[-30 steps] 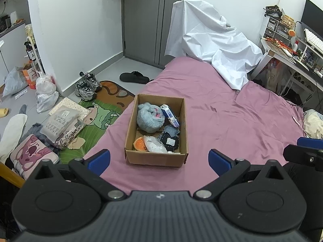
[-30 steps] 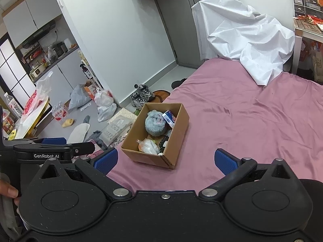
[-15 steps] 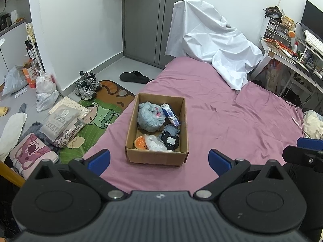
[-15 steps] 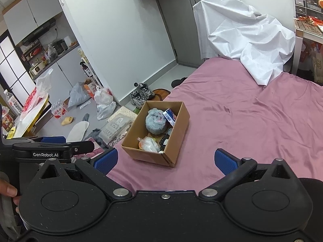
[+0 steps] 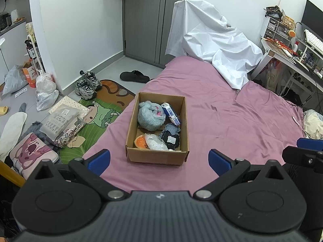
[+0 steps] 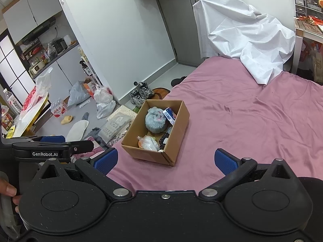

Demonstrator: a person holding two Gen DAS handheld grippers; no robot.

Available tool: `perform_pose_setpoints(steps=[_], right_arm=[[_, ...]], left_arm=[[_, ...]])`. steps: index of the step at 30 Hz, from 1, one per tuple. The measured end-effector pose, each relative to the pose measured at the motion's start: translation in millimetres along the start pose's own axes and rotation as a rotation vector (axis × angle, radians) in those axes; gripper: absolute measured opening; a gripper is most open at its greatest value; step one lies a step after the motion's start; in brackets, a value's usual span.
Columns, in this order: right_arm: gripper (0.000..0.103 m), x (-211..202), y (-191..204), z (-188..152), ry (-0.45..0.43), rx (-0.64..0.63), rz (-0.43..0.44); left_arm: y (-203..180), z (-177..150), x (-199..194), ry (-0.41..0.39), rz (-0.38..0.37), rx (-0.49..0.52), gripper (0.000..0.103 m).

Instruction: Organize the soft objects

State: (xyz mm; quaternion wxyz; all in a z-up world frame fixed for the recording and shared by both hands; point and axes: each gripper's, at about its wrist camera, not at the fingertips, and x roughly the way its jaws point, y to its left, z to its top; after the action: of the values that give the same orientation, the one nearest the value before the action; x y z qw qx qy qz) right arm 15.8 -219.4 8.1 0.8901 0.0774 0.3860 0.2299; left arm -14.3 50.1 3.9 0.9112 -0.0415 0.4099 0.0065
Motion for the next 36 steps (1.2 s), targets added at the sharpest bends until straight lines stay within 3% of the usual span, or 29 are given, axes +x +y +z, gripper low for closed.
perform_pose_setpoints(steps=[23,36], right_arm=[[0.103,7,0,-2,0.013,-0.003,-0.008],[0.103,21,-2,-1,0.014,0.034,-0.031]], left_arm=[[4,-5,13,0.018,0.012,-0.005,0.103],[12,-5,27,0.016,-0.028,-0.009,0.102]])
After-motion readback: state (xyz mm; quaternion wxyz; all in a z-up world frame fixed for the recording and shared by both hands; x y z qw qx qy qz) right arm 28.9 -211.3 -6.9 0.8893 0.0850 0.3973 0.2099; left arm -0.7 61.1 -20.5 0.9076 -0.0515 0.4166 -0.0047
